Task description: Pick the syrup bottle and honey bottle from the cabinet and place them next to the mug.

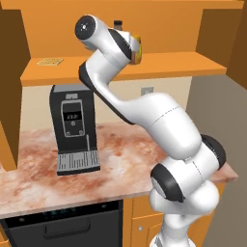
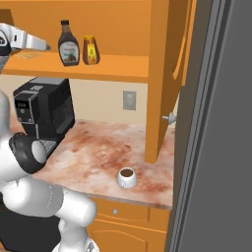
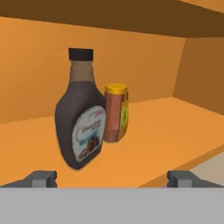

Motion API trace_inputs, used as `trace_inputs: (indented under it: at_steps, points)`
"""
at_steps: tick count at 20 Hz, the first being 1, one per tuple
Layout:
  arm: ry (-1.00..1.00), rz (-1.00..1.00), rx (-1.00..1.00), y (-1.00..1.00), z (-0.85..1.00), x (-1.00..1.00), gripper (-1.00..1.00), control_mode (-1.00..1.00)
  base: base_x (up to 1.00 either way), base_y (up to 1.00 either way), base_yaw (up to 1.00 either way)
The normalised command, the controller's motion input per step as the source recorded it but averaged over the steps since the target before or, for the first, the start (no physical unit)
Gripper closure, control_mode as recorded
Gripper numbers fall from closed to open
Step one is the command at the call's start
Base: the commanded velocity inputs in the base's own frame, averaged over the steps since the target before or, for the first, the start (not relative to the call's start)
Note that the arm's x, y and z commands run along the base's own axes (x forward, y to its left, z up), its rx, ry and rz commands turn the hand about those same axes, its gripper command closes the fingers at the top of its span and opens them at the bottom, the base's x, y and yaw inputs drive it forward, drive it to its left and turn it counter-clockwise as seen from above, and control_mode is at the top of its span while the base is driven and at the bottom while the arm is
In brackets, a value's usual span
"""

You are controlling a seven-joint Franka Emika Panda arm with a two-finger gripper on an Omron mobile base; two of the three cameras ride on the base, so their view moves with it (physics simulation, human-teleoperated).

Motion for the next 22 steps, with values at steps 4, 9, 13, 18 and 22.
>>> trace_inputs:
  at_steps: [4, 9, 13, 18, 22]
  points:
    - [0.15, 0.0, 0.0, 0.0, 0.0, 0.0, -1.0, -1.0, 0.0, 0.0, 0.0]
    - [-0.01, 0.0, 0.0, 0.0, -0.03, 0.01, -1.0, -1.0, 0.0, 0.0, 0.0]
    - [-0.01, 0.0, 0.0, 0.0, -0.12, 0.05, -1.0, -1.0, 0.0, 0.0, 0.0]
    - [0.0, 0.0, 0.0, 0.0, -0.09, 0.23, -1.0, -1.0, 0.0, 0.0, 0.0]
    - [0.0, 0.0, 0.0, 0.0, 0.0, 0.41, -1.0, -1.0, 0.0, 0.0, 0.0]
